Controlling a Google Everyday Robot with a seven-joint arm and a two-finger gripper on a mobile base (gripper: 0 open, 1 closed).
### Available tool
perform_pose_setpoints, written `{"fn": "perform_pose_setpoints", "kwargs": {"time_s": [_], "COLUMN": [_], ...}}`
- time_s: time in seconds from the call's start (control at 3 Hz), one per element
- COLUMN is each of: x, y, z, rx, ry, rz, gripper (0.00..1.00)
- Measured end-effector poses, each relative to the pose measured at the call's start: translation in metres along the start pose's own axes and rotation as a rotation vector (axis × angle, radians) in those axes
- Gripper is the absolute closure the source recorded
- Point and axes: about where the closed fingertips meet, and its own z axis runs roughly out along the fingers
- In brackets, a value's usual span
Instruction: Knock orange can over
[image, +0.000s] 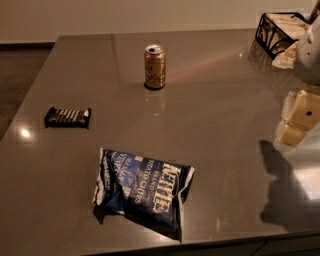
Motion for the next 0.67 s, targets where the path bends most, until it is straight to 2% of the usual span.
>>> {"fn": "perform_pose_setpoints", "kwargs": {"time_s": [0.33,0.67], "x": [0.0,-0.0099], "y": [0.0,-0.0034], "z": [0.0,0.0018], "rx": [0.0,-0.022], "ry": [0.0,-0.013], "rz": [0.0,0.01], "gripper": [0.0,0.0]}}
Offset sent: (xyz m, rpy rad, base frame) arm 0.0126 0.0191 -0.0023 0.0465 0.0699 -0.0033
